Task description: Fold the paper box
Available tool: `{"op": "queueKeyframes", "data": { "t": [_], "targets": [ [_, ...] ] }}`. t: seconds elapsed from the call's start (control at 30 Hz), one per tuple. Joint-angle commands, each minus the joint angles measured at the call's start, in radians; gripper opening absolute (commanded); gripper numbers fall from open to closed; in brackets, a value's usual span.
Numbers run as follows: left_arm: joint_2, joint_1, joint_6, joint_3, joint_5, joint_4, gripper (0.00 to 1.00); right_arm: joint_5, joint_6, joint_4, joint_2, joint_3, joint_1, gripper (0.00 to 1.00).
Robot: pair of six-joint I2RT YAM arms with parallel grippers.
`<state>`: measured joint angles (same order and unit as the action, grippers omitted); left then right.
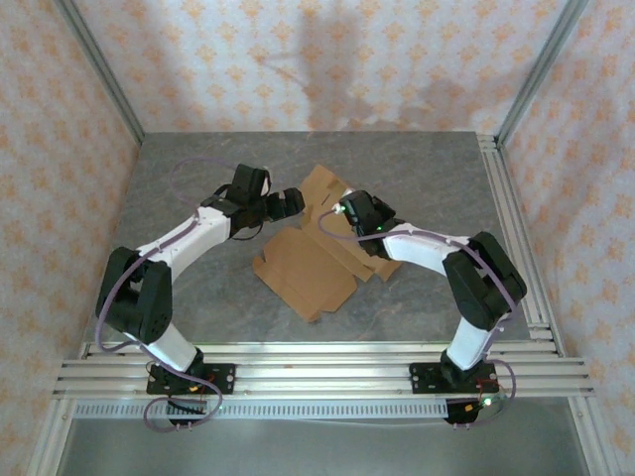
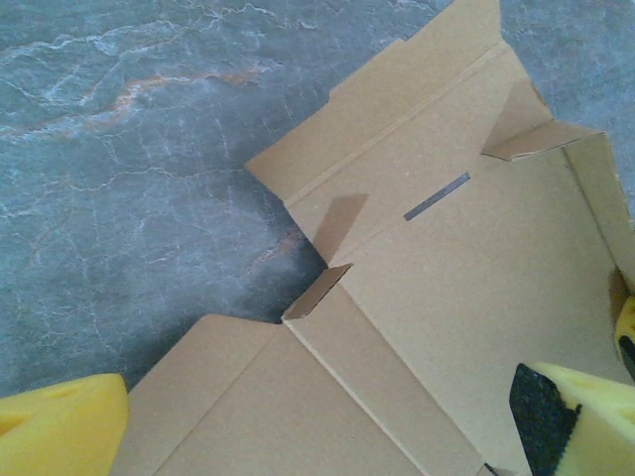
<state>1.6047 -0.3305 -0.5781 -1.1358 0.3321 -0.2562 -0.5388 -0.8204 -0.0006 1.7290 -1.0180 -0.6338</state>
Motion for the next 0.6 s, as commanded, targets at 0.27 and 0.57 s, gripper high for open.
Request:
{"op": "queueKeyframes", "data": {
  "t": [0.27, 0.57],
  "targets": [
    [-0.042, 0.048, -0.039, 0.034, -0.009, 0.055, 1.0, -0.281, -0.48, 0.617, 0.035, 0.124, -0.064, 0.0],
    [-0.045, 0.079, -0.035, 0.033, 0.006, 0.054, 1.0, -0.325, -0.823, 1.128, 0.193, 0.165, -0.095, 0.0]
  ]
}}
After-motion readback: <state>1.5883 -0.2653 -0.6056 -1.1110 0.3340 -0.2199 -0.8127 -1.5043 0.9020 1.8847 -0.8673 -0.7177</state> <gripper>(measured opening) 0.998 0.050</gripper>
